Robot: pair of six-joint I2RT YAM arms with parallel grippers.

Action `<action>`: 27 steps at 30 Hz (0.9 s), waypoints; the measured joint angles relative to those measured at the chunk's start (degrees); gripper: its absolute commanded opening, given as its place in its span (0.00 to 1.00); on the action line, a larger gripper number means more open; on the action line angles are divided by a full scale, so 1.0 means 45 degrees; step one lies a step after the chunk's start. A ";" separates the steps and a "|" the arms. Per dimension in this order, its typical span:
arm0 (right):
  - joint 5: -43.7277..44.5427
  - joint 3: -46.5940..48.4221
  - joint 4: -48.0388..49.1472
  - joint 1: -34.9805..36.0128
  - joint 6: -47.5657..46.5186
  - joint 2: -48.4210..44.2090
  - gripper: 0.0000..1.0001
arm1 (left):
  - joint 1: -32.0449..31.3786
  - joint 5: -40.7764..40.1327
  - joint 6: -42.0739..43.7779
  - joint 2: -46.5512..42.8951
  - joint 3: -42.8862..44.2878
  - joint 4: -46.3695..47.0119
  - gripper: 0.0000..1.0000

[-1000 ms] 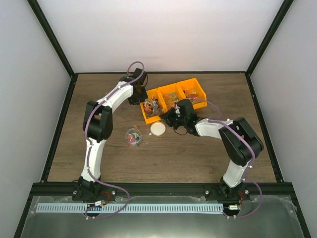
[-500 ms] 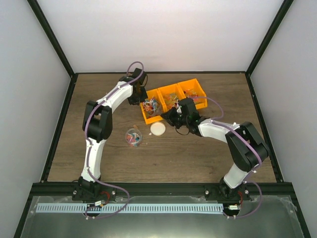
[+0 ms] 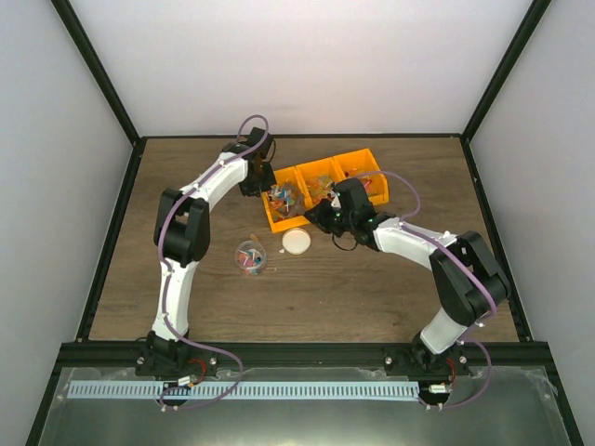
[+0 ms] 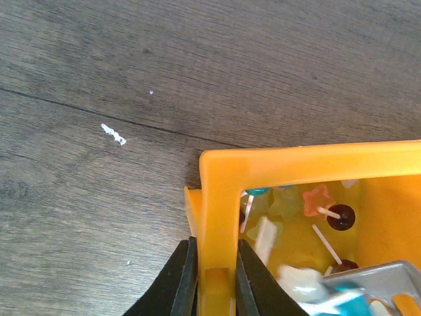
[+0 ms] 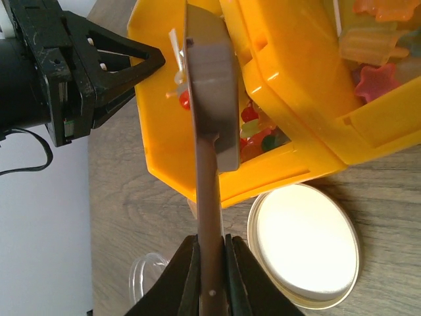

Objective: Pack the candies
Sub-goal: Scoop the fake candies from the storage box.

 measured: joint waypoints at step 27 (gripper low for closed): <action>-0.3099 -0.4566 0.7150 -0.1783 0.3385 -0.0869 0.01 | 0.0481 0.0403 0.0189 -0.0199 -0.0379 -0.0121 0.49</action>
